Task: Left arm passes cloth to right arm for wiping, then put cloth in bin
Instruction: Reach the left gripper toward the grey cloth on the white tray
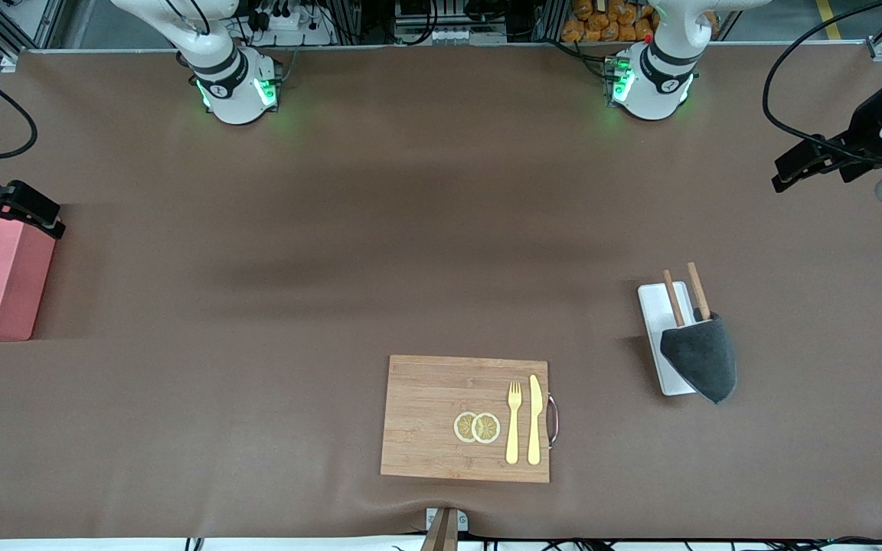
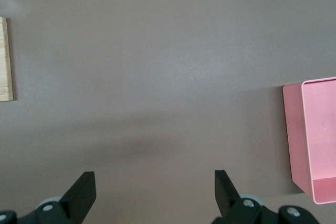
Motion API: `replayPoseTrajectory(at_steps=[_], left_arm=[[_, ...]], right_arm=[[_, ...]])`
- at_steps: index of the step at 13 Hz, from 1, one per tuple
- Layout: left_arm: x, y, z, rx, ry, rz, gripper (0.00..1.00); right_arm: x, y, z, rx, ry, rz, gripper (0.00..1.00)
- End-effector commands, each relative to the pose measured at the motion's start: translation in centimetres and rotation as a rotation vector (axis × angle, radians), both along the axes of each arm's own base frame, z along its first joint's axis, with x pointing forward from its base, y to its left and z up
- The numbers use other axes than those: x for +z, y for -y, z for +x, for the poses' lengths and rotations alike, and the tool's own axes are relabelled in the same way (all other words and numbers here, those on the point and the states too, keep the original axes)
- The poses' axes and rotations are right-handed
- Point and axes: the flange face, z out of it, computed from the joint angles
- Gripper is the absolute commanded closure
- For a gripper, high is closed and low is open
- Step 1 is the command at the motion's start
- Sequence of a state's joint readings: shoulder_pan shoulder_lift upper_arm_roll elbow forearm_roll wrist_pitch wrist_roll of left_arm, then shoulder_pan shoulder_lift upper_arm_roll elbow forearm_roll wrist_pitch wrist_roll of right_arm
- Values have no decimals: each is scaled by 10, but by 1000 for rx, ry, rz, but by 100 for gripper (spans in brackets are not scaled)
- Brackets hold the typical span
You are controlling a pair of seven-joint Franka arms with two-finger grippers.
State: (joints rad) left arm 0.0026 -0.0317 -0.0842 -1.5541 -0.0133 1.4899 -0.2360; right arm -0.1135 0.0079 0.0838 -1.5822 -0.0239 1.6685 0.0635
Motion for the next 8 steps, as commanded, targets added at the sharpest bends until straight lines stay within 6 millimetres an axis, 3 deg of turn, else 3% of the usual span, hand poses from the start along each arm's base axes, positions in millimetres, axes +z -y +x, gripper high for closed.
replayPoseTrajectory(at_steps=[1, 5, 7, 8], left_arm=[[5, -5, 3, 5, -6, 21, 0], [-6, -10, 10, 11, -26, 21, 0], [-26, -12, 22, -23, -50, 18, 0], [-47, -13, 35, -24, -69, 17, 0]], right_arm=[[1, 4, 0, 10, -4, -5, 0], [0, 3, 0, 9, -5, -1, 0], [0, 3, 0, 10, -5, -1, 0], [0, 3, 0, 10, -5, -1, 0]])
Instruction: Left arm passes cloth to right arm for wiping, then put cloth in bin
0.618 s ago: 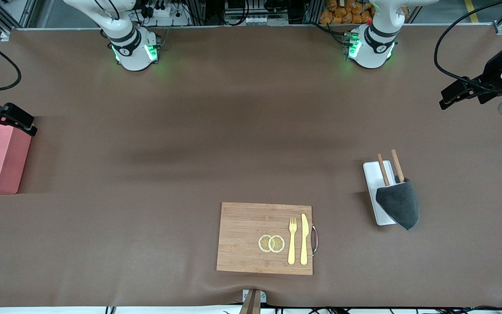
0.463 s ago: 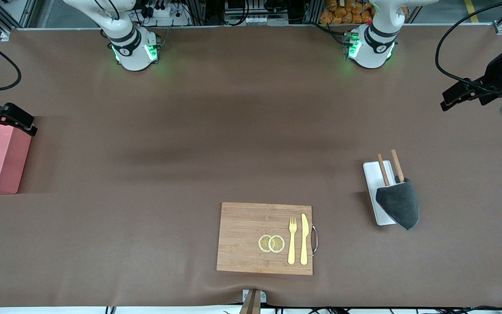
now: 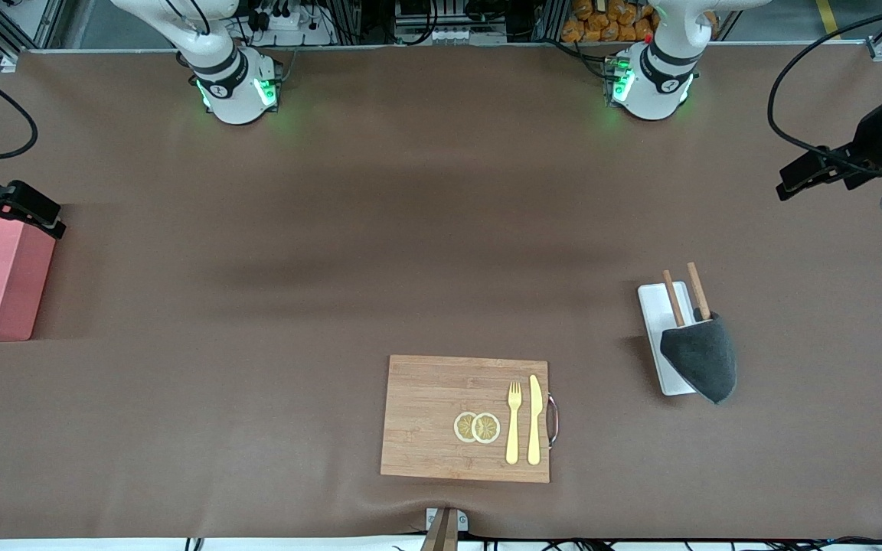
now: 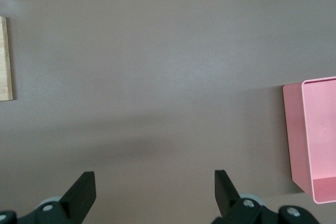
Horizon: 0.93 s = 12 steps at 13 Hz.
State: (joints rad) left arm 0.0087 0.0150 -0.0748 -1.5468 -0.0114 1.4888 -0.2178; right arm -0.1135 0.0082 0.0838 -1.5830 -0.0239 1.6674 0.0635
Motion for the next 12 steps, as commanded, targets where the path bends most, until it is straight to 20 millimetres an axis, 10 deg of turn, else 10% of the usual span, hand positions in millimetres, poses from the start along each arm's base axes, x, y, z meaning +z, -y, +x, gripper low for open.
replayPoseTrajectory(at_steps=[1, 7, 12], left_arm=[[-47, -5, 34, -20, -30, 17, 0], [-183, -5, 96, -19, 66, 40, 0], [-263, 2, 102, -34, 57, 31, 0]], right_arm=[[1, 3, 0, 10, -1, 0, 0], [0, 4, 1, 9, 2, 2, 0], [-5, 4, 3, 16, -11, 1, 0]])
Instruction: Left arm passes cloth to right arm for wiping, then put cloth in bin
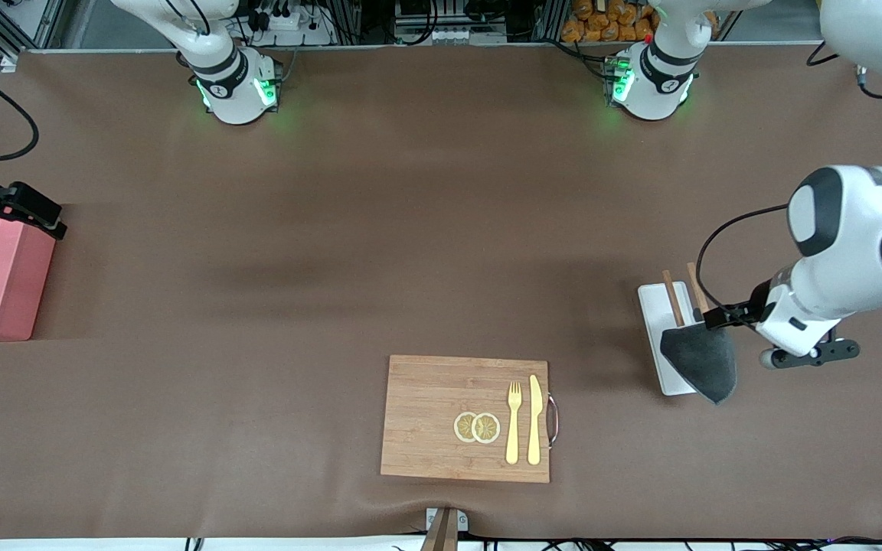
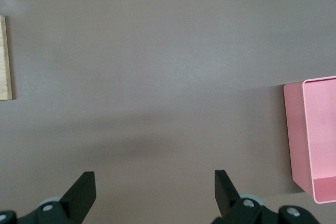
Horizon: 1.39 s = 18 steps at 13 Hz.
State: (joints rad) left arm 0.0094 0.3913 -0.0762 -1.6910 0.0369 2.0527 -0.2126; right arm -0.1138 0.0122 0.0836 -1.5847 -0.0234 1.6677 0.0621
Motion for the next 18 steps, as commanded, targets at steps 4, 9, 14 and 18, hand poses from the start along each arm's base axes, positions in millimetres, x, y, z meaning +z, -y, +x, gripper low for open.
replayPoseTrajectory(at_steps=[4, 9, 14, 18], left_arm=[[-29, -3, -5, -11, -15, 18, 0], [-45, -3, -5, -21, -39, 18, 40], [-45, -3, -4, -22, -41, 17, 92], [-25, 2, -8, -15, -47, 19, 100]], right_arm=[[-5, 13, 3, 49, -13, -2, 0], [-13, 19, 6, 37, -24, 0, 0], [-15, 1, 7, -146, -34, 15, 0], [-21, -9, 4, -202, -79, 24, 0]])
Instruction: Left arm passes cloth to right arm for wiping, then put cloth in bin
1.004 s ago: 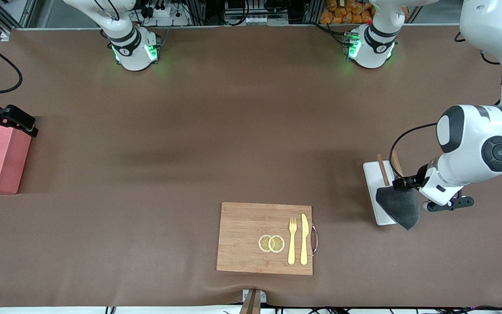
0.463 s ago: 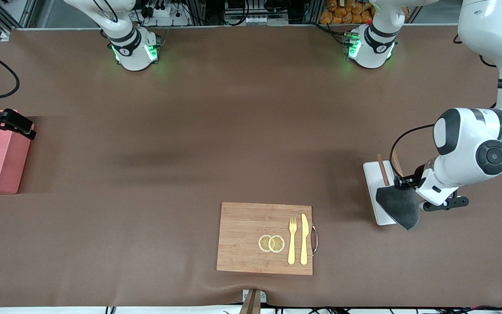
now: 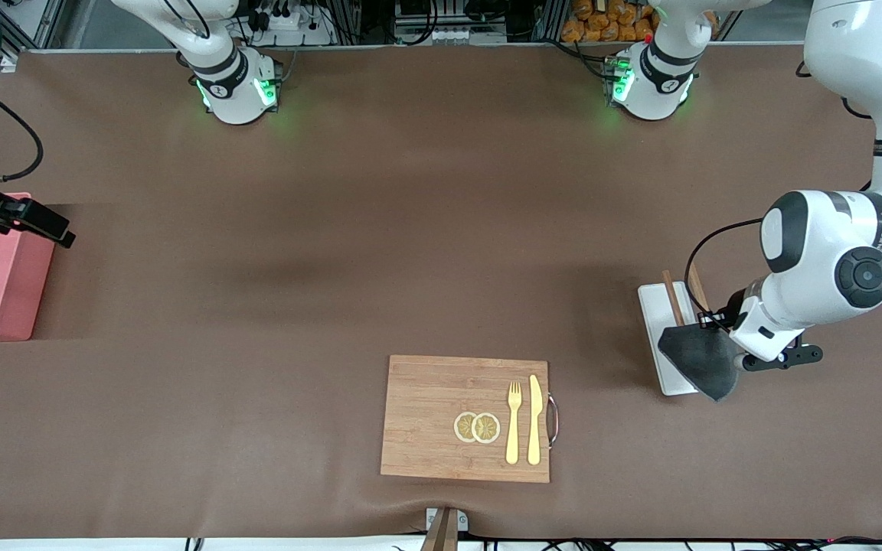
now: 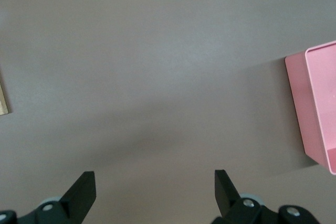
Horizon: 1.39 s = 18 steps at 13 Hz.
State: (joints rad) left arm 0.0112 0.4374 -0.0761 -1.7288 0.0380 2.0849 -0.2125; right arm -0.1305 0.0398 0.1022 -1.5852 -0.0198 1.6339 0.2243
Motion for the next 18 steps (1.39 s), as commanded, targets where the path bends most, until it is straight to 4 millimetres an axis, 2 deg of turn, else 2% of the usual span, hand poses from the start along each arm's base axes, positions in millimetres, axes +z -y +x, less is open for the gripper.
replayPoseTrajectory(at_steps=[1, 2, 5, 6, 8, 11, 13, 14, 15, 18], left_arm=[[31, 10, -5, -14, 10, 6, 100], [43, 17, -6, 14, 22, 0, 100], [68, 70, -10, 65, 53, -60, 100], [75, 92, -11, 95, 64, -72, 100], [87, 132, -17, 104, 74, -102, 100], [104, 193, -28, 220, 76, -139, 100], [126, 260, -47, 253, 79, -192, 100], [139, 293, -57, 280, 74, -228, 100], [141, 326, -68, 311, 50, -256, 100], [148, 401, -87, 380, 13, -325, 100]], right_arm=[[-6, -12, 1, -70, -36, 39, 0], [-10, -15, 0, -97, -57, 77, 0], [-14, -22, -2, -194, -96, 111, 0], [-18, -35, 0, -230, -108, 125, 0], [-33, -75, 3, -362, -153, 129, 0], [-64, -147, 3, -576, -248, 105, 0], [-94, -181, 10, -733, -357, 155, 0], [-108, -191, 14, -767, -419, 205, 0], [-117, -197, 17, -794, -475, 256, 0], [-132, -206, 29, -855, -546, 376, 0]])
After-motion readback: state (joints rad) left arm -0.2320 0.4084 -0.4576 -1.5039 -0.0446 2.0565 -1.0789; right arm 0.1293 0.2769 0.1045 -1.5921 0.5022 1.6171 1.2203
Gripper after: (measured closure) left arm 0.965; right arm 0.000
